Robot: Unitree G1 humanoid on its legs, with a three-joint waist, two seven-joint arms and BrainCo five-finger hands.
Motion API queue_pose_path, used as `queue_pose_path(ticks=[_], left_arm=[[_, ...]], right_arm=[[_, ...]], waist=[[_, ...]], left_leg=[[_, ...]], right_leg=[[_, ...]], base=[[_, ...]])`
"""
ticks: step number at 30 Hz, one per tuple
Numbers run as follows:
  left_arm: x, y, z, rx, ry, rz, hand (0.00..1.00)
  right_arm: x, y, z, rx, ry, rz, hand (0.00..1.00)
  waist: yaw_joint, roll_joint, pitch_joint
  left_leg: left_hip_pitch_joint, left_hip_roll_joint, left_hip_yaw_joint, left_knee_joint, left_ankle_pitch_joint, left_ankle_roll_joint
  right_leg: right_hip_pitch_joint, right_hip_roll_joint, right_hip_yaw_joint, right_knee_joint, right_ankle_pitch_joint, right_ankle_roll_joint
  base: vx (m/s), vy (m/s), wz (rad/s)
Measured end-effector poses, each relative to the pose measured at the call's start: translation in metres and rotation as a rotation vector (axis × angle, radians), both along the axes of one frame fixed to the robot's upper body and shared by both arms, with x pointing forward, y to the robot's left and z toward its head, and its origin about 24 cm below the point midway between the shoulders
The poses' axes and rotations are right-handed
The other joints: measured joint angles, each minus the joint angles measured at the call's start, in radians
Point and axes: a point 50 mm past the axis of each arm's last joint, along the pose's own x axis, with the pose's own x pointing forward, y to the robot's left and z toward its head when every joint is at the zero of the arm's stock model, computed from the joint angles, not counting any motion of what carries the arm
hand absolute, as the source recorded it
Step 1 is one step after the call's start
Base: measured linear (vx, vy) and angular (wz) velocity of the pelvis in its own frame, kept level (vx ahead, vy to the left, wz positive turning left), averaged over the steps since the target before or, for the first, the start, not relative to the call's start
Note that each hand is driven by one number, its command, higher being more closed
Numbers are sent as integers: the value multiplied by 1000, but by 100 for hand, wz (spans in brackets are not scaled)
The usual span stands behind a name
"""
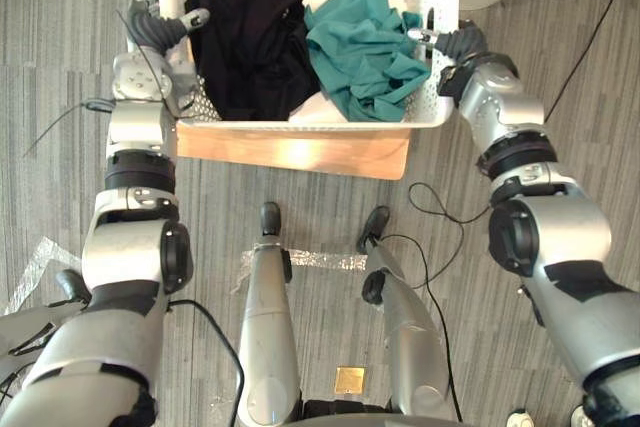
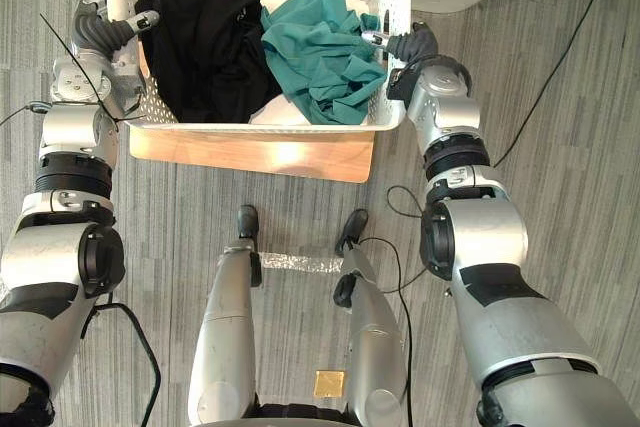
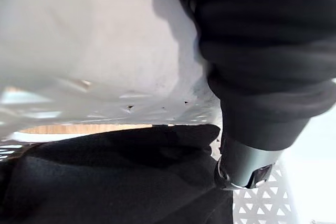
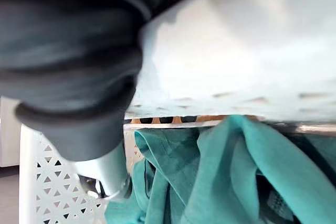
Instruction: Pick up the laundry basket with both hands and put the clothes into the washing machine.
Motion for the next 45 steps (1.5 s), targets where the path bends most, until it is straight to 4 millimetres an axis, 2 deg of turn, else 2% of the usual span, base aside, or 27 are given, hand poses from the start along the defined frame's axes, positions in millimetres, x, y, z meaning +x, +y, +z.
queue_pose_path(ticks=[8,10,11,14,16,18,19,21,23,25,26,27,28,29,30,32,33,36,37,39,42,45], left_arm=[[-1,6,-4,-21,18,28,100],[-3,10,-7,-31,7,36,100],[-8,12,-10,-23,-5,55,100],[-25,14,-26,39,-42,96,100],[-34,5,-43,54,-33,88,100],[-46,-14,-68,67,-17,33,100],[-50,-18,-72,66,-23,18,100],[-66,-32,-76,56,-69,-33,100],[-80,-35,-79,53,-102,-42,100],[-97,-39,-89,47,-110,-49,100],[-107,-42,-101,34,-89,-54,100],[-112,-42,-108,22,-72,-54,100],[-122,-45,-124,-3,-31,-54,100],[-133,-47,-138,-21,4,-56,100],[-138,-48,-144,-29,24,-57,100],[-155,-55,-170,-61,106,-82,100],[-158,-56,-174,-64,123,-87,100],[-171,-62,-194,-76,202,-119,100],[-172,-62,-195,-76,209,-121,100],[-182,-61,-208,-78,268,-129,100],[-191,-60,-219,-80,323,-139,100],[-197,-60,-226,-84,356,-138,100]], right_arm=[[0,7,-2,31,-2,-27,100],[0,12,-1,18,-13,-28,100],[-4,15,1,-51,-45,-37,100],[-25,8,5,-201,-188,-97,100],[-40,-2,5,-254,-254,-148,100],[-66,-22,-3,-263,-332,-222,100],[-72,-27,-5,-263,-346,-237,100],[-98,-43,-13,-259,-397,-283,100],[-113,-48,-27,-244,-396,-282,100],[-127,-53,-55,-194,-338,-278,100],[-134,-54,-76,-170,-279,-272,100],[-137,-55,-87,-158,-245,-267,100],[-144,-56,-109,-142,-174,-261,100],[-151,-56,-127,-131,-113,-255,100],[-155,-56,-136,-119,-82,-253,100],[-172,-58,-170,-95,38,-241,100],[-175,-56,-177,-88,65,-230,100],[-189,-58,-216,-47,216,-223,100],[-191,-58,-219,-45,229,-223,100],[-198,-56,-238,-24,308,-215,100],[-209,-55,-258,-5,392,-212,100],[-217,-54,-265,-1,420,-215,100]], waist=[[0,0,0],[-2,0,0],[-5,0,0],[-3,3,2],[-2,3,2],[-4,4,2],[-6,4,2],[-11,4,2],[-11,5,1],[-11,18,-8],[-12,32,-29],[-14,38,-54],[-22,53,-107],[-27,71,-128],[-28,79,-134],[-30,100,-180],[-30,103,-190],[-40,102,-205],[-41,102,-206],[-57,100,-240],[-58,98,-282],[-58,92,-327]], left_leg=[[11,5,17,2,1,2],[17,7,23,4,1,2],[21,8,30,3,1,2],[38,12,58,-1,1,2],[72,9,79,-6,1,2],[145,1,101,-18,-7,12],[162,0,101,-18,-15,19],[211,-11,106,-24,-23,20],[264,-19,125,-45,-24,22],[329,-31,137,-75,-26,23],[363,-34,140,-92,-30,21],[369,-38,140,-102,-34,17],[379,-46,140,-122,-34,16],[413,-50,142,-137,-33,18],[434,-53,142,-143,-32,19],[495,-64,139,-173,-36,16],[506,-66,139,-181,-36,16],[588,-71,140,-219,-37,16],[595,-72,141,-223,-37,16],[623,-78,141,-247,-37,16],[682,-85,152,-281,-38,18],[718,-97,153,-312,-37,18]], right_leg=[[-1,1,14,1,3,-4],[-1,2,21,4,4,-4],[-1,2,25,6,4,-4],[0,-1,41,16,0,-2],[13,-15,51,43,-19,3],[61,-35,53,90,-60,9],[74,-37,52,101,-71,12],[100,-55,54,145,-105,14],[127,-67,62,162,-126,21],[171,-74,71,172,-147,26],[196,-77,70,173,-159,26],[196,-80,70,174,-166,28],[197,-85,69,175,-175,32],[223,-85,69,175,-181,33],[239,-85,69,176,-184,35],[283,-87,72,178,-202,41],[292,-87,73,174,-203,43],[366,-84,73,142,-205,46],[374,-84,73,139,-205,46],[403,-84,73,110,-201,53],[463,-80,78,58,-187,65],[503,-81,78,9,-172,77]], base=[[11,-7,-3],[25,-12,-9],[37,-13,-10],[51,-7,-9],[61,9,0],[51,15,16],[50,20,19],[27,12,11],[15,-5,-3],[42,-1,-1],[53,-7,5],[99,-14,8],[153,-15,8],[197,-15,8],[166,-10,2],[155,4,1],[164,13,-2],[90,21,-3],[35,21,2],[46,28,0],[71,43,-5],[47,41,-1]])
